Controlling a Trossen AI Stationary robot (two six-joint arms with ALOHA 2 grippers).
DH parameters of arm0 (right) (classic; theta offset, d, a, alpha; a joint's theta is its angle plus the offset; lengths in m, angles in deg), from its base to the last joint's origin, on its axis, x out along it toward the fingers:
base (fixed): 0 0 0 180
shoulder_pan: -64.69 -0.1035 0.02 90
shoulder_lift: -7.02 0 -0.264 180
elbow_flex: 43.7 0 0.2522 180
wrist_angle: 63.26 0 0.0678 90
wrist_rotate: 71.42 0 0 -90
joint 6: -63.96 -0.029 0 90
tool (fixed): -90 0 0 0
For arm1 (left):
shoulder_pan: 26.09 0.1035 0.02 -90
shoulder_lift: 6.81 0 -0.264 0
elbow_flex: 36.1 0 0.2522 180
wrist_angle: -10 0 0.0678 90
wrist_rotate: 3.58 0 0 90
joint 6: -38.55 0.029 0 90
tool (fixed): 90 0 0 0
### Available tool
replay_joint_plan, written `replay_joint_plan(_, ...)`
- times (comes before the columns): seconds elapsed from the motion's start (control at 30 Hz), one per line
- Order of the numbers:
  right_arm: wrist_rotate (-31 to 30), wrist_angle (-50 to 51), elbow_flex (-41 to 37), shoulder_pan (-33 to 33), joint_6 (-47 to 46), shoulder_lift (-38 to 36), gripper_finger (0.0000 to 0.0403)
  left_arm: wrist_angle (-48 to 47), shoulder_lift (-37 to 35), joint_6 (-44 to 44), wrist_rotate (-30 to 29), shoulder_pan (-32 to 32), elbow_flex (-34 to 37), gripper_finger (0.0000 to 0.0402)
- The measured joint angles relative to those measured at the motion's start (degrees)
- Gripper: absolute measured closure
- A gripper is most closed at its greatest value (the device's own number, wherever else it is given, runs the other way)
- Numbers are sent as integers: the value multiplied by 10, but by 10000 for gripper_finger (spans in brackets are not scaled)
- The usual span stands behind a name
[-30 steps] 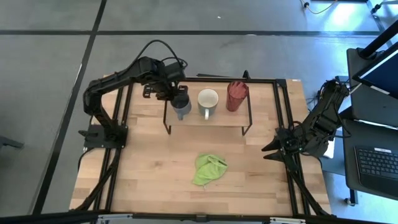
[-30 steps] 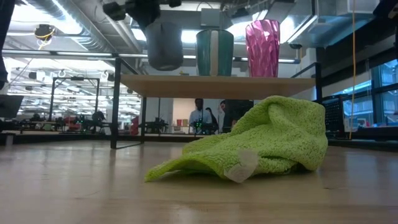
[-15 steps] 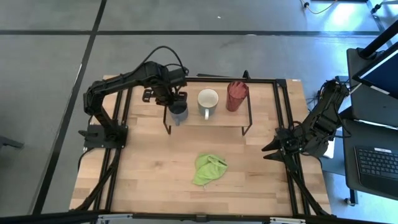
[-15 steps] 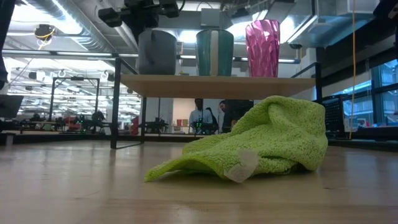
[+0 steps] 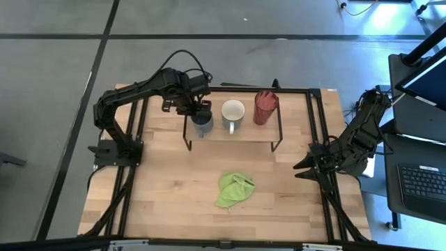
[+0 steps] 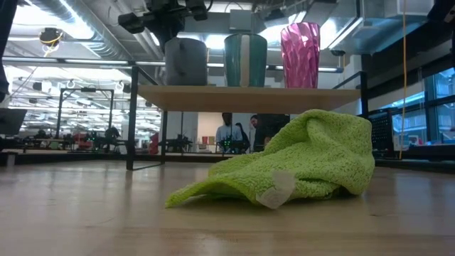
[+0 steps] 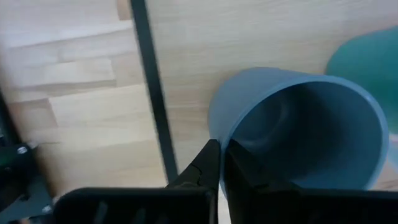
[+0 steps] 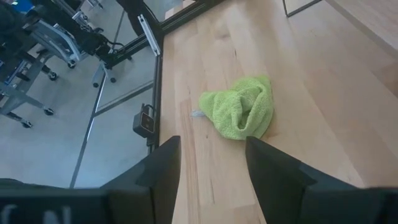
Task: Stack small to large cups/mugs on shelf
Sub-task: Put the gray mug on the shelf, then return to Home Position
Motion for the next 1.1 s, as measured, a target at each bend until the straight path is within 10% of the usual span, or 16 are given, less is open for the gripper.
replay_joint_plan(1.1, -5, -3, 0, 0, -1, 0, 221, -28, -1, 29, -6, -4, -59, 344)
